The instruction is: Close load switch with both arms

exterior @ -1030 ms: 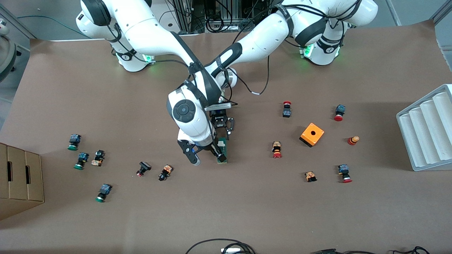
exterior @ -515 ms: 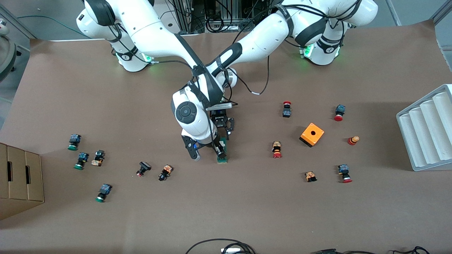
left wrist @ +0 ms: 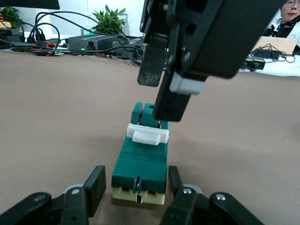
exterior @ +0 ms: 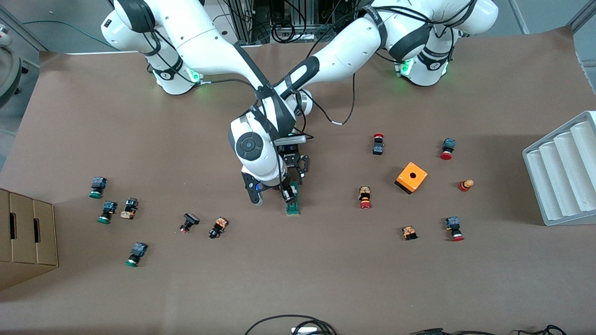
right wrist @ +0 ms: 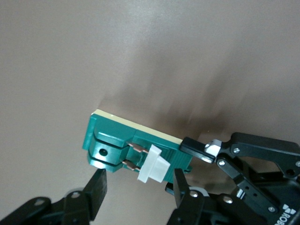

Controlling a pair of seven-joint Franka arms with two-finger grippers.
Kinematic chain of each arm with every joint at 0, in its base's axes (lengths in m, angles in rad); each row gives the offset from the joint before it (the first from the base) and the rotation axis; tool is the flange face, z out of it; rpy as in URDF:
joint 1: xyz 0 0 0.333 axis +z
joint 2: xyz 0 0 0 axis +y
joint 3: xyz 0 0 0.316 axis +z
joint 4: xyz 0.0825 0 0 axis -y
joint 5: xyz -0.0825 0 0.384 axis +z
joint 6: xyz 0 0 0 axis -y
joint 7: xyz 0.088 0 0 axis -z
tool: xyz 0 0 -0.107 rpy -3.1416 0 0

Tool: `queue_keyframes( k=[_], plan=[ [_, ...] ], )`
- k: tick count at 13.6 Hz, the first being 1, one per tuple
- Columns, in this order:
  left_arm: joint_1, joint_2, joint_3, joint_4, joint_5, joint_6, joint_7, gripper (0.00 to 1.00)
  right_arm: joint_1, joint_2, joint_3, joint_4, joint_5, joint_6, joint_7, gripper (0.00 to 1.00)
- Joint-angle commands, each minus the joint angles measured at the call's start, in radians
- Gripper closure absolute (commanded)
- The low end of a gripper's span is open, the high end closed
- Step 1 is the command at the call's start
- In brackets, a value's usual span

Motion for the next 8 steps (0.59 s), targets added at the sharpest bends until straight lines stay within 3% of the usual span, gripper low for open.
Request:
queue_keyframes(
  k=[1,8],
  plan=[
    [-0.002,0.011,-0.001,0.012,0.014,-0.010,-0.001,0.38,0.024,-0.030,-0.009,-0.063,0.031,0.050,0.003,0.36],
    [-0.002,0.018,-0.001,0.012,0.013,-0.009,-0.001,0.39,0.057,-0.022,-0.006,-0.098,0.052,0.110,0.016,0.41]
  ],
)
